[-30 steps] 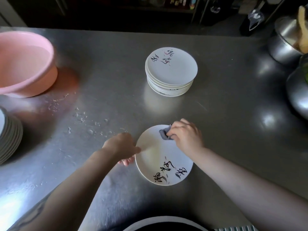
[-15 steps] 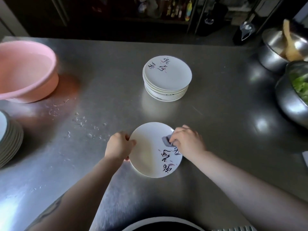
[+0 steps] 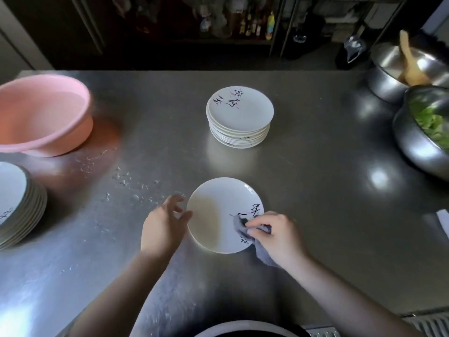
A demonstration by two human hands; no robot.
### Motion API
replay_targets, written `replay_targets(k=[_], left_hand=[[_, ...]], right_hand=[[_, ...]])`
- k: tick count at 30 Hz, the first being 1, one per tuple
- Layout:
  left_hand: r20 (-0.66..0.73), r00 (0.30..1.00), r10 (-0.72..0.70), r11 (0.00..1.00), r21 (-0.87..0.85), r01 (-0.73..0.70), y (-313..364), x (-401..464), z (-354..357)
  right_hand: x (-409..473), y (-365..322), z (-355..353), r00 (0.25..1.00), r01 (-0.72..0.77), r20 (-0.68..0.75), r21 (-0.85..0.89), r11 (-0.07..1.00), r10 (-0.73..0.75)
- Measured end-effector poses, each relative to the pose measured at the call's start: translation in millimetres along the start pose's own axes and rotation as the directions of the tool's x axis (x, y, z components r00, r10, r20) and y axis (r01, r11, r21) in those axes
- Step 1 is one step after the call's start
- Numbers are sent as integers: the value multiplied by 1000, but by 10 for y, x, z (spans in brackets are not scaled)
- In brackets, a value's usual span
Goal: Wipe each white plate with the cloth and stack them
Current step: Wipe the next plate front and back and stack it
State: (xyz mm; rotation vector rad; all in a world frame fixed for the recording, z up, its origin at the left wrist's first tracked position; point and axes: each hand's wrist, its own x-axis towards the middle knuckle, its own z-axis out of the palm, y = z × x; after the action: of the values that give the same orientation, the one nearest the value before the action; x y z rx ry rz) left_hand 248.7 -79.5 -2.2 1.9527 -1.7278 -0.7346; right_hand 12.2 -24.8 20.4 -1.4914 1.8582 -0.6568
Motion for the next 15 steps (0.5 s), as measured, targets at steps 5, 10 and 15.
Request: replay_targets(k=[5,10,15], left_hand=[[72,814,576,817,-8,-577,84,-463,199],[219,790,573,814,-43,-579,-25,-468,354],[192,732,654,742,26,-669,-60,-400,392]], right_hand=[[-88,123,-194,986,-14,-162,161,987,41],[-198,176,-145,977,-25,-205,201,979,67],[-230,190,-101,976,-11,-212,206,978,56]])
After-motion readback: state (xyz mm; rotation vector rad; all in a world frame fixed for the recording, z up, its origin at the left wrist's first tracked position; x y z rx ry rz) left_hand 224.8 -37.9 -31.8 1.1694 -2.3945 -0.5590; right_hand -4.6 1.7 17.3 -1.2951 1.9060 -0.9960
